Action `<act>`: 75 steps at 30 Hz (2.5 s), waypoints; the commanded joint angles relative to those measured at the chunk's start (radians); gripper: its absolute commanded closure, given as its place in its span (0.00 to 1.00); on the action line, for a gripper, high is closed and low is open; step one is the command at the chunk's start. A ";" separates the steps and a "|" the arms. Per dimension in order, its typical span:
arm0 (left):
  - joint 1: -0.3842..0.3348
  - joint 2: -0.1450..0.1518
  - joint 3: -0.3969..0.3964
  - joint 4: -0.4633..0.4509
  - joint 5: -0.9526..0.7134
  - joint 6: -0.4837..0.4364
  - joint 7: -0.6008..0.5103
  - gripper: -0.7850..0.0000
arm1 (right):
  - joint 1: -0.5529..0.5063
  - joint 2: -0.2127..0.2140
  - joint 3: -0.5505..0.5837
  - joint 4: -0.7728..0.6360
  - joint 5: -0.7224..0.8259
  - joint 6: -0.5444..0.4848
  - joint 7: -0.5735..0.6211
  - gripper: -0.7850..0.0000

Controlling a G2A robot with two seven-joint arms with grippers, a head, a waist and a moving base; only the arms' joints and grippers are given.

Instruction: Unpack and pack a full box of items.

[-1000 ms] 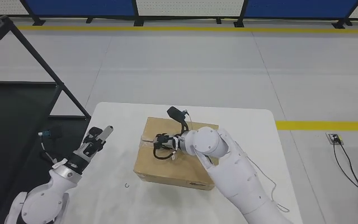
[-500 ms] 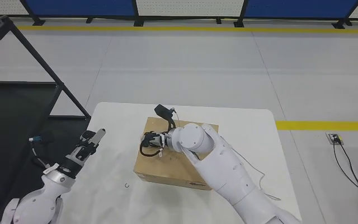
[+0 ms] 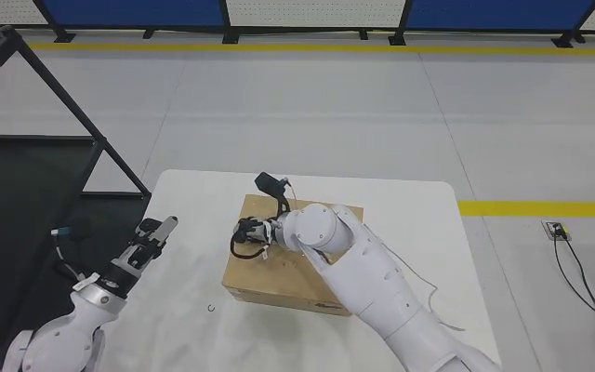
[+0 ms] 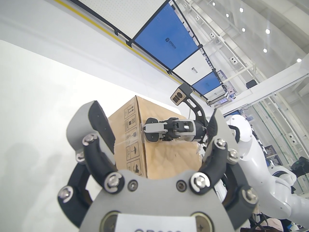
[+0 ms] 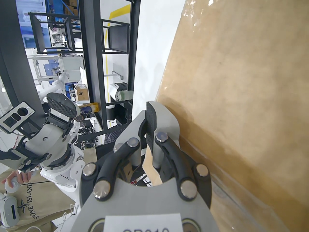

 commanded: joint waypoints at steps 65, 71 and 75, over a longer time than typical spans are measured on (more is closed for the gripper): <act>-0.125 0.006 0.137 0.015 0.067 0.019 -0.052 0.00 | -0.620 0.243 0.576 -0.753 -0.174 0.233 0.142 1.00; -0.126 0.006 0.141 0.015 0.071 0.020 -0.052 0.00 | -0.671 0.255 0.639 -0.765 -0.105 0.197 0.118 1.00; -0.126 0.007 0.142 0.014 0.076 0.021 -0.052 0.00 | -0.695 0.263 0.668 -0.762 -0.070 0.178 0.110 1.00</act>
